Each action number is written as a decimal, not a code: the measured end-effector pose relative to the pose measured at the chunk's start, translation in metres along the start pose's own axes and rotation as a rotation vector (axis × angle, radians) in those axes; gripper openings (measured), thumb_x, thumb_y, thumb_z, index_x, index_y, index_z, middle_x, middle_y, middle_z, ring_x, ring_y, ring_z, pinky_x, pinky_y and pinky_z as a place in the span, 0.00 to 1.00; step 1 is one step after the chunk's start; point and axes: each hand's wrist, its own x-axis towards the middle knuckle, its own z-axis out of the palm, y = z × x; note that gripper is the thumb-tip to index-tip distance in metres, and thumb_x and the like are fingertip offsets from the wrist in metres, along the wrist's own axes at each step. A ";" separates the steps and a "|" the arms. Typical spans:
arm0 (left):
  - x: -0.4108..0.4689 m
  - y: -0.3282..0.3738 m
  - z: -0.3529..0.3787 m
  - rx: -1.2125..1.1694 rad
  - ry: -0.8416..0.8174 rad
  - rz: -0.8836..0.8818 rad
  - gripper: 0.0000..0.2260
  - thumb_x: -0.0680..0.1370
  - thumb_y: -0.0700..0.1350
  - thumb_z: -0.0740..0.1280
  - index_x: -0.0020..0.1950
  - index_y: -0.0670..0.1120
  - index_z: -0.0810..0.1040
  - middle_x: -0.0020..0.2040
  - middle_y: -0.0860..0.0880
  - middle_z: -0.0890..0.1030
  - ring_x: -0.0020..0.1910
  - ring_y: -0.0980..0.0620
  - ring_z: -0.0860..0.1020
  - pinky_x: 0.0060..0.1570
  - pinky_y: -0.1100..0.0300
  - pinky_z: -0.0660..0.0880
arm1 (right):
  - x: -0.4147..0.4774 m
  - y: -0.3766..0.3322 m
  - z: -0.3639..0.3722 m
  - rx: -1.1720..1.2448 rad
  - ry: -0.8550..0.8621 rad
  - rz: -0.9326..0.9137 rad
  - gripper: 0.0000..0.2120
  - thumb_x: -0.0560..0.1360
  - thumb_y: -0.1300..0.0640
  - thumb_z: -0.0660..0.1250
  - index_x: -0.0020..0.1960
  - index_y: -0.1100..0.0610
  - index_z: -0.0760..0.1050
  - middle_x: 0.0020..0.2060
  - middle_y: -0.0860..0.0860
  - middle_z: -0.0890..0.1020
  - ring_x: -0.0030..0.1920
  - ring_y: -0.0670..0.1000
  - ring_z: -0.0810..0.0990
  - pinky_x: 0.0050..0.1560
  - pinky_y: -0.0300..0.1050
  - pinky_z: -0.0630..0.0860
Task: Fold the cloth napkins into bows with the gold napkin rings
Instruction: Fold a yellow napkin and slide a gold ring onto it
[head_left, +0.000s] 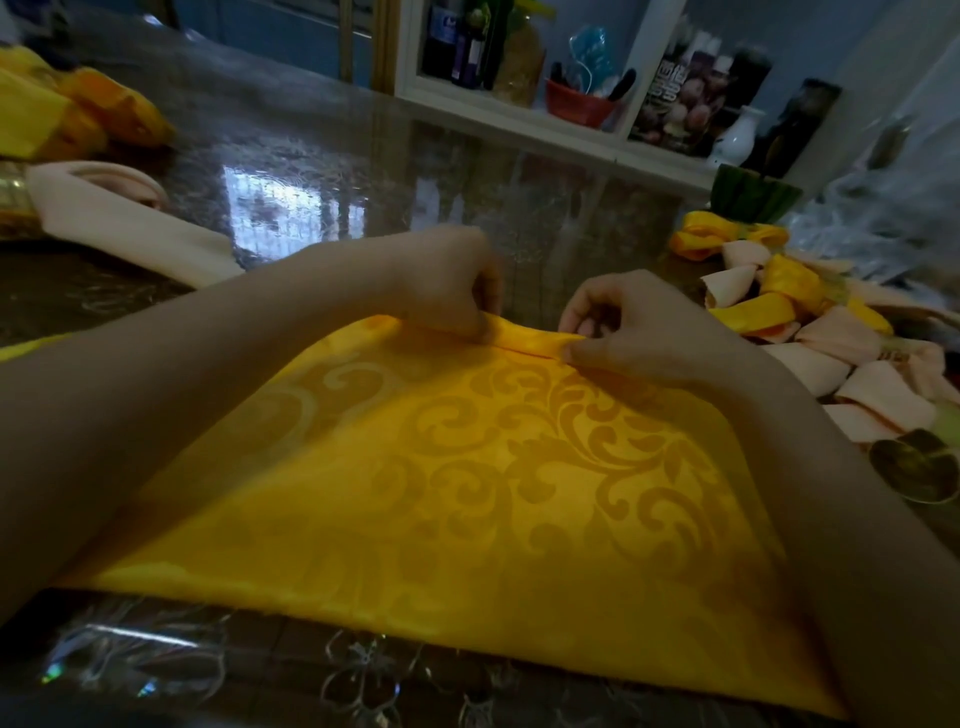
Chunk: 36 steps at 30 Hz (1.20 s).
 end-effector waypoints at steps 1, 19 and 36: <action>-0.001 0.002 0.000 0.010 0.017 0.009 0.04 0.76 0.44 0.68 0.50 0.48 0.77 0.41 0.55 0.73 0.39 0.58 0.72 0.36 0.68 0.68 | 0.000 -0.001 0.000 -0.012 0.008 -0.014 0.09 0.71 0.65 0.69 0.41 0.51 0.76 0.35 0.47 0.76 0.28 0.35 0.72 0.28 0.25 0.67; 0.001 -0.002 -0.009 -0.264 -0.208 -0.221 0.02 0.76 0.44 0.67 0.45 0.46 0.77 0.39 0.49 0.76 0.34 0.56 0.75 0.26 0.70 0.72 | -0.005 0.000 -0.013 0.055 -0.253 0.089 0.06 0.75 0.60 0.68 0.46 0.49 0.76 0.34 0.49 0.74 0.36 0.46 0.75 0.39 0.37 0.75; -0.009 0.013 -0.014 -0.023 -0.279 -0.182 0.10 0.75 0.45 0.69 0.53 0.44 0.76 0.38 0.50 0.74 0.33 0.54 0.73 0.28 0.67 0.70 | -0.011 -0.019 -0.007 -0.117 -0.243 0.008 0.10 0.70 0.65 0.68 0.38 0.51 0.74 0.36 0.46 0.74 0.34 0.43 0.72 0.35 0.36 0.70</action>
